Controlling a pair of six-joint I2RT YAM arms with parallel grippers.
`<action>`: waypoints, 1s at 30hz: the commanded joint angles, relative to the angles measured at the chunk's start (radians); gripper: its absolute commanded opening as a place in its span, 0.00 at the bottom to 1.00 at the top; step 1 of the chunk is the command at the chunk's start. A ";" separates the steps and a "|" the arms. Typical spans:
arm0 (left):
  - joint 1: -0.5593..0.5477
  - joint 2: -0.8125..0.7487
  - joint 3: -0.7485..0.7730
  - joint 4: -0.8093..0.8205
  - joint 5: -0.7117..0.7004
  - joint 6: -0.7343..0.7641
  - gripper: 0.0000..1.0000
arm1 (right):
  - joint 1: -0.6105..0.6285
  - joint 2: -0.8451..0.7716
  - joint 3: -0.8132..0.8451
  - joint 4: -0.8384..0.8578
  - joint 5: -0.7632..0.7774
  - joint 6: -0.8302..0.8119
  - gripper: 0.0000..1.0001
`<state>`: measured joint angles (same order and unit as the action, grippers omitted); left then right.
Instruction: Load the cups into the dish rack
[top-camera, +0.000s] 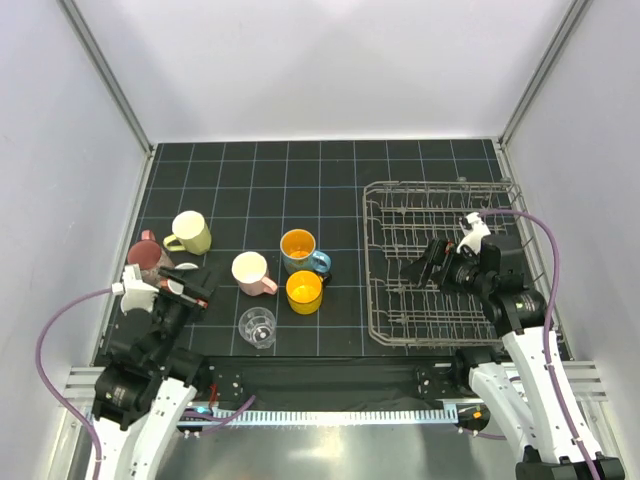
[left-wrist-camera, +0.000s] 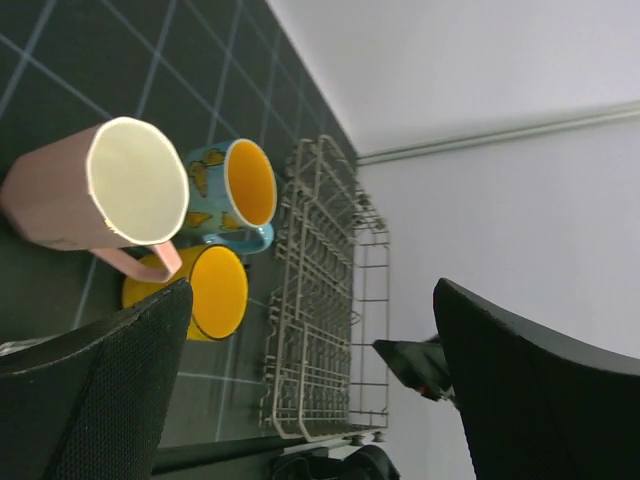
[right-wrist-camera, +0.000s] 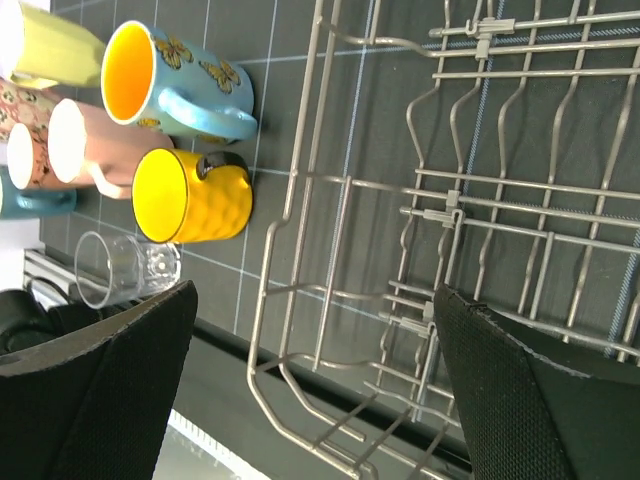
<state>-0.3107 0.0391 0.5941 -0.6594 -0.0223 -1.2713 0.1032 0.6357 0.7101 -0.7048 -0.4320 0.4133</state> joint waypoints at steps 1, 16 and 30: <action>0.007 0.146 0.139 -0.156 -0.070 0.119 1.00 | 0.001 -0.002 0.026 -0.009 -0.013 -0.045 1.00; 0.005 0.997 0.507 -0.184 0.139 0.372 0.91 | 0.036 0.079 0.143 -0.059 -0.151 -0.134 1.00; 0.002 1.343 0.788 -0.192 0.166 0.653 0.53 | 0.053 0.048 0.138 -0.035 -0.136 -0.146 1.00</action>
<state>-0.3092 1.3495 1.3540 -0.8467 0.0956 -0.7170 0.1497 0.6800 0.8249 -0.7574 -0.5785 0.2905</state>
